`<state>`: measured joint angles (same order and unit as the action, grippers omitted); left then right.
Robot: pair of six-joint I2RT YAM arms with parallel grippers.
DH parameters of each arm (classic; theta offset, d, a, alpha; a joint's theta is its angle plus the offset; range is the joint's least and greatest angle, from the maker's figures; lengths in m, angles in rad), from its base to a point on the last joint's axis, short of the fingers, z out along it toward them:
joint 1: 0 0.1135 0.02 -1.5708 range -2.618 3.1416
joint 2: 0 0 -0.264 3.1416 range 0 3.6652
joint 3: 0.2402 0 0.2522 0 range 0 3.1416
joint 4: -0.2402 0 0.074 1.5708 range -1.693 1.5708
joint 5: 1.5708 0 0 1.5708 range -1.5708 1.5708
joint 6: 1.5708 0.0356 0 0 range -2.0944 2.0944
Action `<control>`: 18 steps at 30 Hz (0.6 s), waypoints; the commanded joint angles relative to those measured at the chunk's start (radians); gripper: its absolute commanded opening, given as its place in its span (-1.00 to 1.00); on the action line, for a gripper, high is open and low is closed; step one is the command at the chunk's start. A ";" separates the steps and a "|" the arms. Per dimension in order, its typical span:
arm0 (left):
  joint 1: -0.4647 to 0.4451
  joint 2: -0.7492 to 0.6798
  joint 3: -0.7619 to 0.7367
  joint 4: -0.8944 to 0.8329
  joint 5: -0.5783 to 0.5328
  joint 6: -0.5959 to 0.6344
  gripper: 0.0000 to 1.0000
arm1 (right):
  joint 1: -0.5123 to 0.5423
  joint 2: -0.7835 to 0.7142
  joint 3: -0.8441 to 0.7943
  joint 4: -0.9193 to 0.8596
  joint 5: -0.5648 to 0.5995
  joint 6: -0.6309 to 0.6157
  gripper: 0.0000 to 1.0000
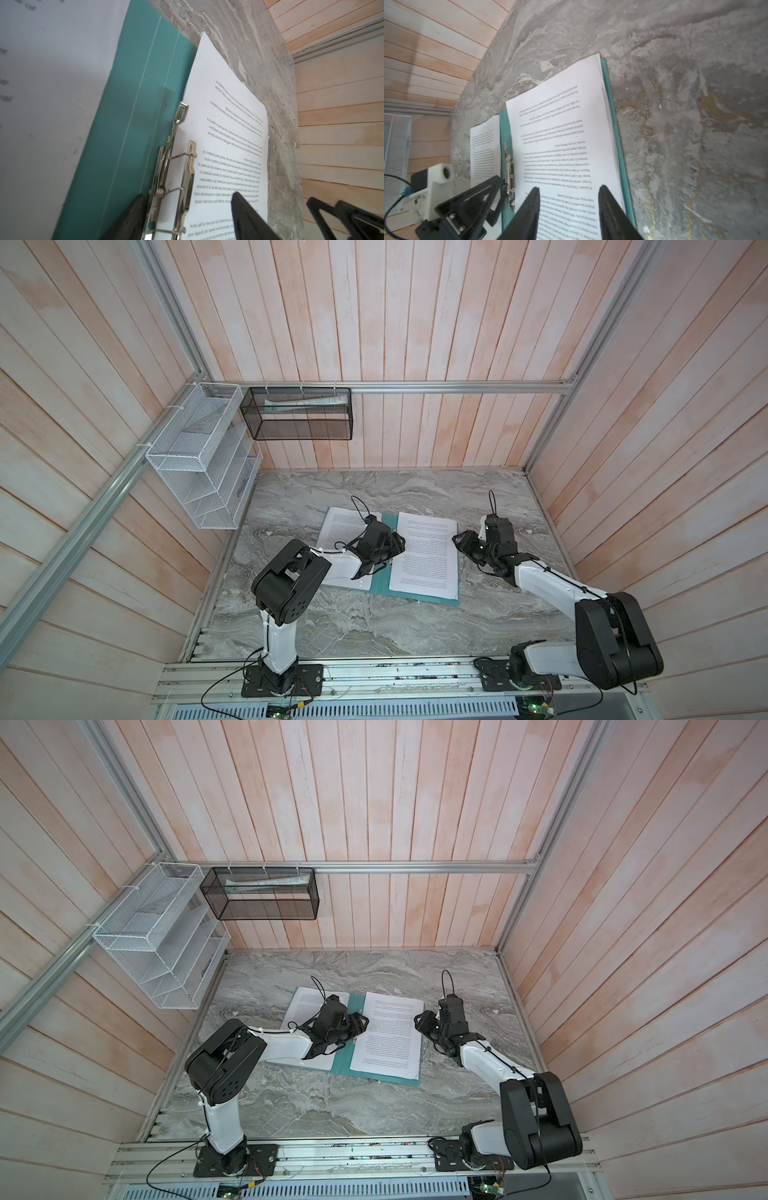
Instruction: Put the files into the folder
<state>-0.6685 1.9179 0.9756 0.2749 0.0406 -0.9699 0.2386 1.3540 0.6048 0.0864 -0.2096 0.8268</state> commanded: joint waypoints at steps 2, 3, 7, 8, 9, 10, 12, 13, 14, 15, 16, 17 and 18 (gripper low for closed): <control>-0.008 0.049 0.051 -0.066 -0.062 -0.021 0.31 | -0.022 -0.015 -0.051 0.011 -0.032 0.012 -0.10; -0.008 0.057 0.056 -0.071 -0.069 -0.029 0.30 | -0.024 -0.026 -0.059 0.013 -0.027 0.015 -0.10; -0.010 0.090 0.089 -0.102 -0.087 -0.035 0.25 | -0.045 -0.054 -0.083 0.022 -0.026 0.024 -0.10; -0.010 0.101 0.101 -0.114 -0.091 -0.035 0.24 | -0.051 -0.057 -0.086 0.022 -0.029 0.022 -0.10; -0.010 0.109 0.108 -0.125 -0.097 -0.041 0.24 | -0.060 -0.062 -0.090 0.023 -0.035 0.019 -0.09; -0.009 0.111 0.109 -0.123 -0.098 -0.043 0.22 | -0.066 -0.064 -0.092 0.024 -0.039 0.017 -0.10; -0.010 0.120 0.117 -0.131 -0.107 -0.044 0.17 | -0.081 -0.066 -0.096 0.023 -0.051 0.012 -0.10; -0.010 0.123 0.123 -0.139 -0.110 -0.044 0.17 | -0.088 -0.067 -0.098 0.027 -0.055 0.012 -0.10; -0.010 0.127 0.128 -0.148 -0.116 -0.044 0.15 | -0.094 -0.066 -0.100 0.030 -0.060 0.012 -0.10; -0.010 0.128 0.131 -0.155 -0.122 -0.045 0.14 | -0.098 -0.064 -0.102 0.034 -0.065 0.013 -0.10; -0.009 0.130 0.133 -0.163 -0.130 -0.051 0.14 | -0.102 -0.063 -0.104 0.038 -0.069 0.012 -0.10; -0.009 0.130 0.135 -0.169 -0.136 -0.056 0.14 | -0.108 -0.058 -0.104 0.045 -0.075 0.013 -0.10; -0.008 0.133 0.137 -0.171 -0.138 -0.057 0.13 | -0.111 -0.052 -0.102 0.048 -0.083 0.010 -0.10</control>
<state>-0.6765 2.0068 1.1088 0.1974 -0.0601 -1.0145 0.1383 1.2995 0.5144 0.1120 -0.2623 0.8417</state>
